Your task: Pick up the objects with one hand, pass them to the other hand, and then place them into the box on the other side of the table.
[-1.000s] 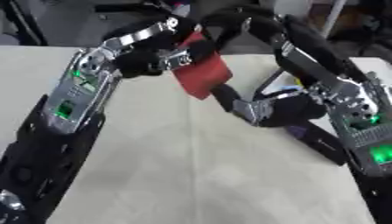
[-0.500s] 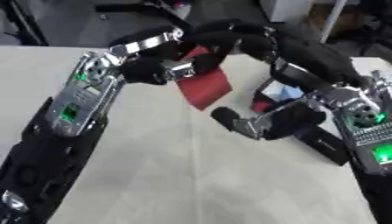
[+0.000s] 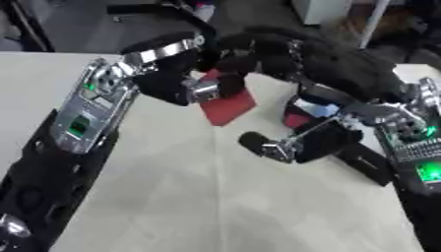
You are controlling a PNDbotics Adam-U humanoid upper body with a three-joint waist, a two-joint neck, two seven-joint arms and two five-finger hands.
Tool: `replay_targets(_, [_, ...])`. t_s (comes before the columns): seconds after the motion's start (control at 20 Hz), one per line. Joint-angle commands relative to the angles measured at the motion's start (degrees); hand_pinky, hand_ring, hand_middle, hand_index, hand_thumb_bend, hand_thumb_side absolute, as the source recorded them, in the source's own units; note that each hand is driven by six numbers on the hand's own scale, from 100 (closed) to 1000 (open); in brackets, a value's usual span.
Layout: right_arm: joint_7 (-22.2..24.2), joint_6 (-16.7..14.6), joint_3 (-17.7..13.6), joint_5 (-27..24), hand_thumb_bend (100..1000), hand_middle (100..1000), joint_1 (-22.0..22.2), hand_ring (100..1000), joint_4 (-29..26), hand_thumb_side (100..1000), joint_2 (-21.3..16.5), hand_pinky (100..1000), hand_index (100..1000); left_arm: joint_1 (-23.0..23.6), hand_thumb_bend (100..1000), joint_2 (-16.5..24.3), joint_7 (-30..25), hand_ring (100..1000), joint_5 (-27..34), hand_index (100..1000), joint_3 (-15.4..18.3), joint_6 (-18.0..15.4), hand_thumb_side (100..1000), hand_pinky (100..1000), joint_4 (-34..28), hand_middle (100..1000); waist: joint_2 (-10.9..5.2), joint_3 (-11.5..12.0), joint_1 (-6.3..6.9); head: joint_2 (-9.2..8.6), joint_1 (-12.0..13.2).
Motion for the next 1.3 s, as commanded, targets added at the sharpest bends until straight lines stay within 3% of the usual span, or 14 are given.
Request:
replay_targets(0.05, [-0.1,-0.4,-0.1,1.6,305,994,-0.7,972,-0.2,408,-0.8,1000,922,-1.3,100,0.2,0.1,463,-0.4,504,-0.2,-0.8,569,672,-0.8,367,-0.78,0.0,0.12,-0.24,0.1])
replay_targets(0.65, [-3.4,-1.2,-0.3,6.5,338,1000,-1.3,980,-0.2,390,-0.7,1000,971,-0.8,100,0.5,0.3,462,-1.2,503,0.1,-0.7,566,671,0.1,367,-0.86,0.1,0.07,-0.29,0.0])
replay_targets(1.3, [-2.9,-1.6,0.0,9.1,344,1000,-1.3,984,-0.2,391,-0.6,1000,962,-0.8,100,0.5,0.7,463,-3.9,505,-0.5,-2.8,549,673,0.2,368,-0.83,0.0,0.03,-0.36,0.0])
